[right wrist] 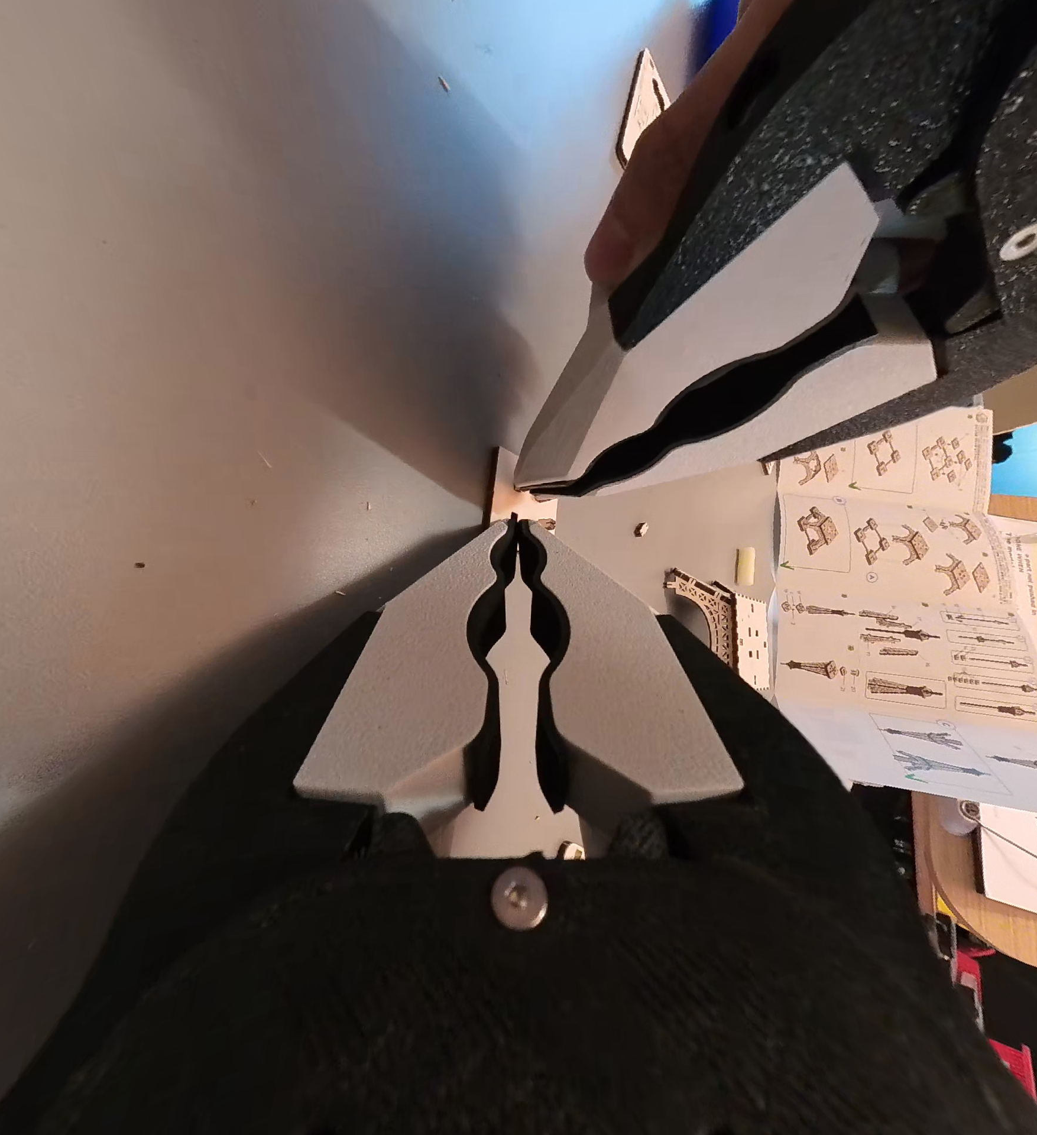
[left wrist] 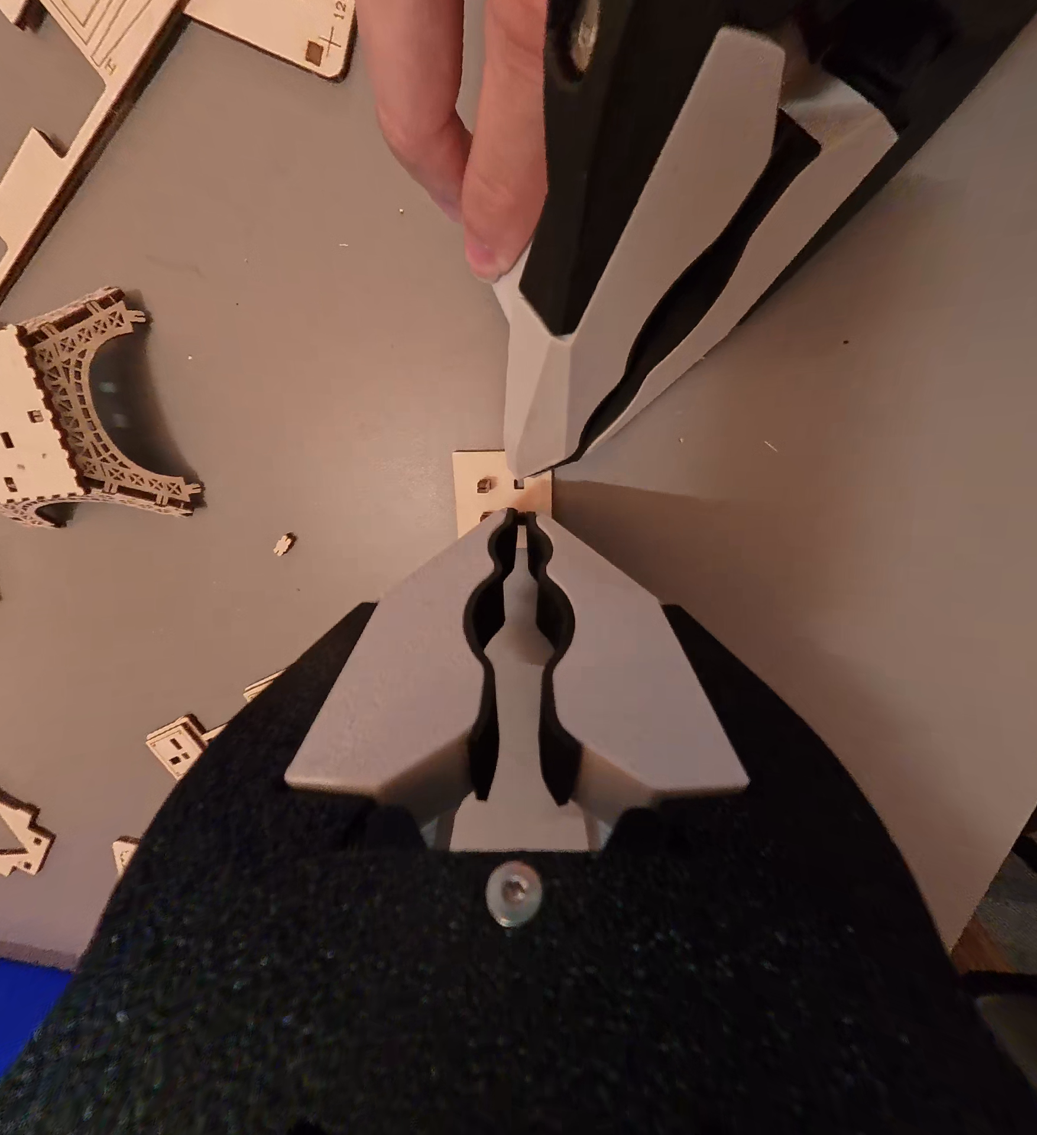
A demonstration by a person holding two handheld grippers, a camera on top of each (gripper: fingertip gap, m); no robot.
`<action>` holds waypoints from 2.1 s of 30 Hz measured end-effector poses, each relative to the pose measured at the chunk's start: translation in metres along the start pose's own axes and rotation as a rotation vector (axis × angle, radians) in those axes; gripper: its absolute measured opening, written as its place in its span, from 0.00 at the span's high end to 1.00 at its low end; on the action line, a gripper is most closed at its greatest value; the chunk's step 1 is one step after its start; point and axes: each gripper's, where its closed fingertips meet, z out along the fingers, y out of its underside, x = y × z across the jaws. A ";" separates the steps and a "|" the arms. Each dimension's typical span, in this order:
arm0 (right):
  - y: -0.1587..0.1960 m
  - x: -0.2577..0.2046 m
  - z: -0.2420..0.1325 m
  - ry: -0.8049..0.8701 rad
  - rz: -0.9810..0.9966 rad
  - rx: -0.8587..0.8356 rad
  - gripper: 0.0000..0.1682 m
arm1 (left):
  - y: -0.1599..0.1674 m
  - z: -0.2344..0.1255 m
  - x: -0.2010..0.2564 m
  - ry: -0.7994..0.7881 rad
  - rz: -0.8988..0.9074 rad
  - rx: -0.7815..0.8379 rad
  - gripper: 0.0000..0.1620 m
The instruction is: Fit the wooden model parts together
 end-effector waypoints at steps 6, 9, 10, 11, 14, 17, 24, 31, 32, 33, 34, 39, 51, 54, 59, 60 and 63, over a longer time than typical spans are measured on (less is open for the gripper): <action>-0.002 0.000 0.001 -0.002 0.007 0.006 1.00 | 0.000 0.000 0.000 0.032 0.017 -0.033 1.00; -0.001 0.001 0.001 0.000 0.001 0.004 1.00 | 0.000 0.000 0.000 0.054 0.021 -0.040 0.99; -0.001 0.001 0.001 0.000 0.001 0.004 1.00 | 0.000 0.000 0.000 0.058 0.022 -0.040 0.99; -0.001 0.001 0.001 0.000 0.002 0.004 1.00 | 0.000 0.000 0.000 0.060 0.021 -0.039 0.99; -0.001 0.002 0.002 0.002 -0.003 0.002 1.00 | 0.000 0.000 0.000 0.065 0.014 -0.042 1.00; -0.001 0.003 0.003 0.003 -0.002 0.003 1.00 | 0.001 0.000 0.000 0.090 -0.018 -0.047 1.00; 0.000 0.003 0.005 0.001 0.009 0.009 1.00 | 0.000 0.000 0.000 0.154 -0.098 0.080 1.00; 0.000 0.003 0.006 0.000 0.014 0.014 1.00 | 0.000 0.000 0.000 0.164 -0.095 0.125 1.00; -0.001 0.003 0.006 -0.001 0.013 0.013 1.00 | 0.000 0.000 0.000 0.161 -0.090 0.121 1.00; -0.001 0.003 0.006 -0.002 0.015 0.013 1.00 | 0.000 0.000 0.000 0.157 -0.088 0.117 0.99; -0.001 0.003 0.006 -0.003 0.018 0.014 1.00 | 0.000 0.000 0.000 0.155 -0.087 0.115 0.99; -0.001 0.003 0.006 -0.006 0.029 0.020 1.00 | 0.000 0.001 -0.001 0.130 -0.082 0.113 0.99; -0.002 0.002 0.005 -0.008 0.028 0.019 1.00 | 0.000 0.001 -0.001 0.096 -0.093 0.144 0.99; -0.001 0.002 0.005 -0.010 0.031 0.021 1.00 | 0.000 0.001 -0.001 0.089 -0.100 0.145 0.99; -0.001 0.002 0.005 -0.010 0.029 0.020 1.00 | 0.000 0.001 -0.001 0.091 -0.105 0.159 0.99; -0.001 0.002 0.005 -0.010 0.031 0.021 1.00 | 0.000 0.001 -0.001 0.093 -0.106 0.163 0.99; -0.001 0.002 0.005 -0.011 0.033 0.021 1.00 | 0.000 0.001 -0.001 0.096 -0.107 0.175 0.99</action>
